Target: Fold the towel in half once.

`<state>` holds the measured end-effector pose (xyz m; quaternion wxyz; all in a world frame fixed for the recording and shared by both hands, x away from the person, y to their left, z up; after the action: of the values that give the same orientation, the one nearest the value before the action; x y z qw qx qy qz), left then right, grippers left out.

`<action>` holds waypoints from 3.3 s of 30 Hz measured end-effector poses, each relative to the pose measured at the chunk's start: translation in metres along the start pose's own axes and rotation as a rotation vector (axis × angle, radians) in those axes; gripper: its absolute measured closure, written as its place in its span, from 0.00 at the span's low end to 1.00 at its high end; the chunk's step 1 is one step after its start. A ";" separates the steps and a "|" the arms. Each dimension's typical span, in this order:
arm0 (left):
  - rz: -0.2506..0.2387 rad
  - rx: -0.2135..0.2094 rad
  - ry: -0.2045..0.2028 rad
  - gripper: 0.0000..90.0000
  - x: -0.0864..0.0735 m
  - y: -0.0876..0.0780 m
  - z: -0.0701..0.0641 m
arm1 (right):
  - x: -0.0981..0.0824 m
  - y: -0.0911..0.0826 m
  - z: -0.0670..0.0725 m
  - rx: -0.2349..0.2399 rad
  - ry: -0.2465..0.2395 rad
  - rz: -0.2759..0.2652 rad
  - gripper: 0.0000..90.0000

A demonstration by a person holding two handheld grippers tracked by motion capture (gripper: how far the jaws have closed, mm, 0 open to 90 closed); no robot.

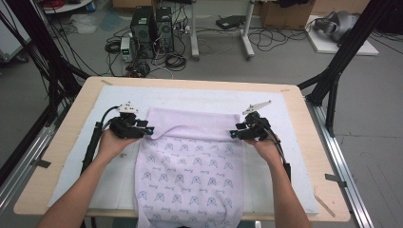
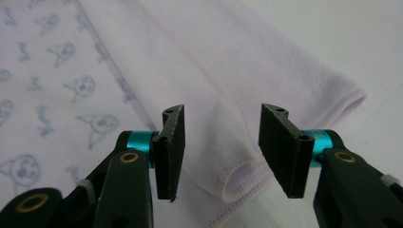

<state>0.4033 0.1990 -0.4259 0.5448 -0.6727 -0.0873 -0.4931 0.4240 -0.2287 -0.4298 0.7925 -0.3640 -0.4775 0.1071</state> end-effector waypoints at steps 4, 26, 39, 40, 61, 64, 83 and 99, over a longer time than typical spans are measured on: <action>0.027 -0.010 0.024 0.78 -0.012 0.004 -0.002 | -0.010 0.006 -0.001 0.009 0.011 0.033 0.72; -0.083 -0.017 0.056 0.87 -0.020 -0.039 -0.012 | -0.024 -0.038 0.047 0.057 -0.093 -0.067 0.73; 0.036 0.065 0.090 0.88 -0.023 0.009 -0.019 | -0.024 0.002 0.026 0.071 0.006 -0.006 0.72; 0.031 0.064 0.080 0.90 -0.023 0.007 -0.018 | -0.023 0.003 0.027 0.080 -0.008 0.002 0.79; -0.052 0.020 0.037 0.75 -0.040 -0.043 -0.016 | -0.016 -0.005 0.048 0.094 -0.094 -0.033 0.59; -0.030 0.003 0.037 0.67 -0.041 -0.035 -0.017 | -0.015 -0.001 0.041 0.104 -0.073 -0.049 0.55; -0.090 0.046 0.067 0.96 -0.039 -0.059 -0.023 | -0.014 -0.025 0.066 0.180 -0.137 -0.064 0.94; -0.121 -0.063 0.108 0.96 -0.092 -0.135 -0.085 | -0.082 -0.058 0.151 0.305 -0.200 -0.084 0.83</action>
<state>0.2207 0.2203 -0.4154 0.4962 -0.6555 -0.0827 -0.5632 0.2451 -0.2405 -0.4039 0.7910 -0.2067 -0.5469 0.1807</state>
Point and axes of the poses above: each handheld gripper's, and its own axes: y roughly forward along the jaws, x roughly out of its top, z roughly to its left, the point moved 2 cm from there along y, roughly forward along the jaws, and after that the axes turned 15 degrees about x, right-handed, at the moved point
